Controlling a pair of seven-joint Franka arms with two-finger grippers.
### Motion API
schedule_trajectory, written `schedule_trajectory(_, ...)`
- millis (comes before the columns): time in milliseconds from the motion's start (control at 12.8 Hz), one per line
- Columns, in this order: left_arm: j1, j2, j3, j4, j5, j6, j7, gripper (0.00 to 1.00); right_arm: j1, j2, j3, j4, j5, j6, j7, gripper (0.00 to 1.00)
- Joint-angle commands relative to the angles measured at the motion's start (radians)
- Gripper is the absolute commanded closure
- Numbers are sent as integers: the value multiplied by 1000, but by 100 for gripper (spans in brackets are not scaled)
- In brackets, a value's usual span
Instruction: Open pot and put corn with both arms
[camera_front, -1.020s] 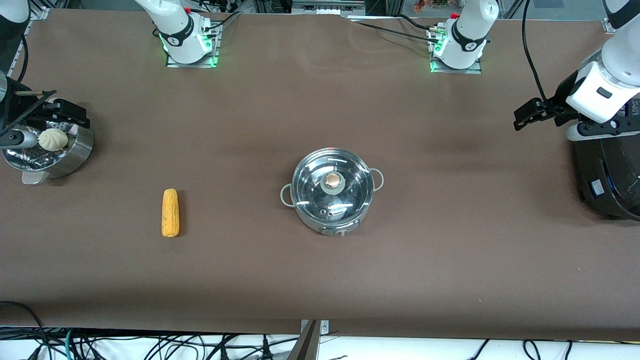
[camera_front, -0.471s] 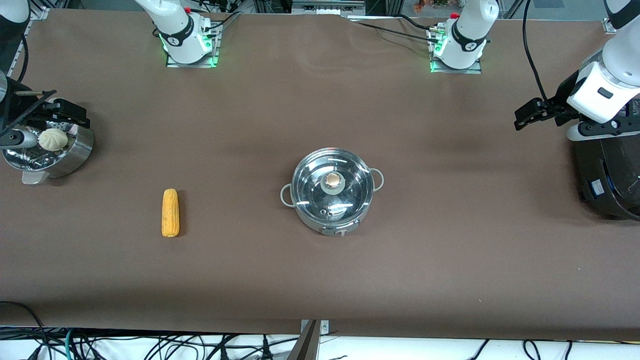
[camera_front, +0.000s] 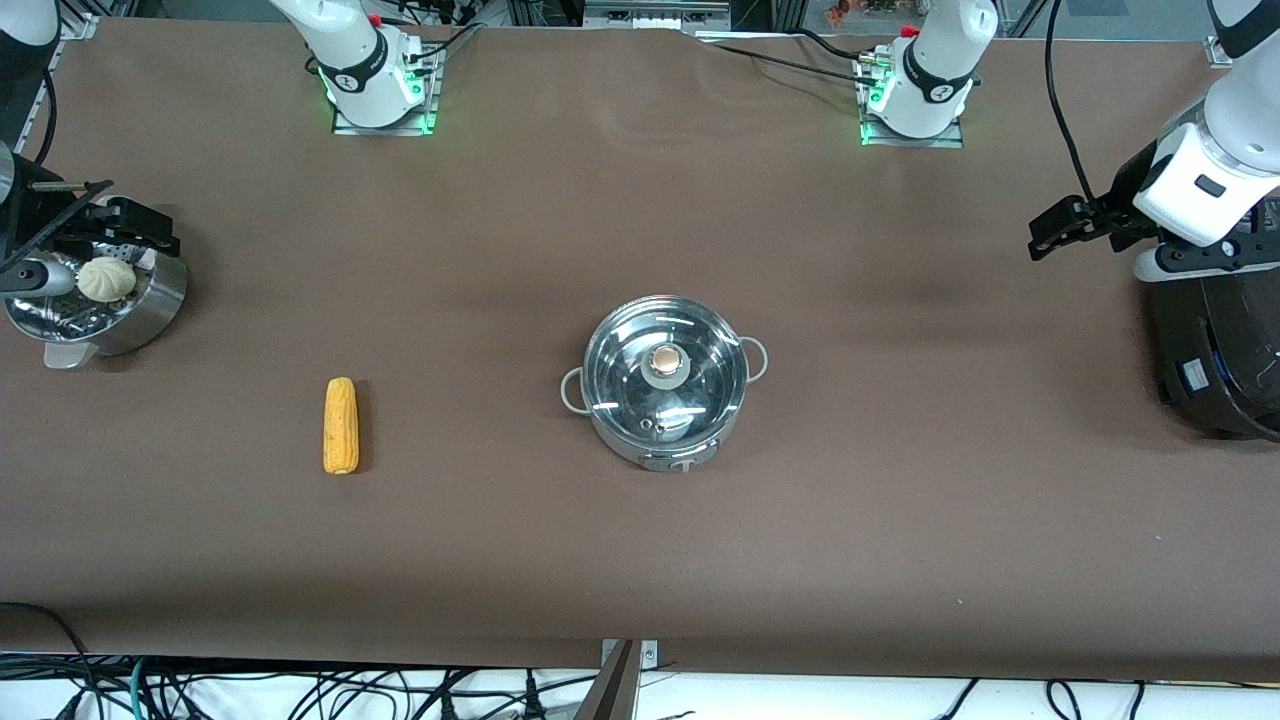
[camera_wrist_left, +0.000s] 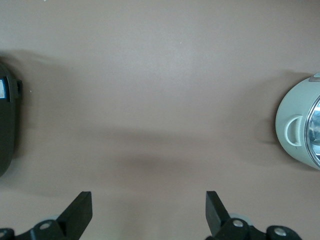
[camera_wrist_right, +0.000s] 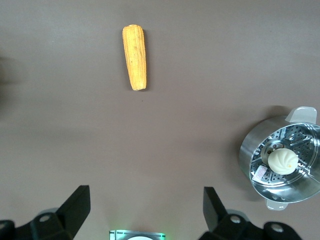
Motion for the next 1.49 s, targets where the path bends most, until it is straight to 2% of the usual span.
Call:
schedule_trajectory(0, 4, 6, -4, 24, -8, -24, 11, 0, -6, 12, 1, 27, 17, -7, -7, 0)
schedule_trajectory(1176, -8, 8, -6, 24, -21, -28, 14, 0, -9, 12, 0, 27, 17, -7, -7, 0)
schedule_trajectory(1412, -28, 29, -47, 23, -22, -77, 14, 0, -7, 12, 0, 27, 17, -7, -7, 0)
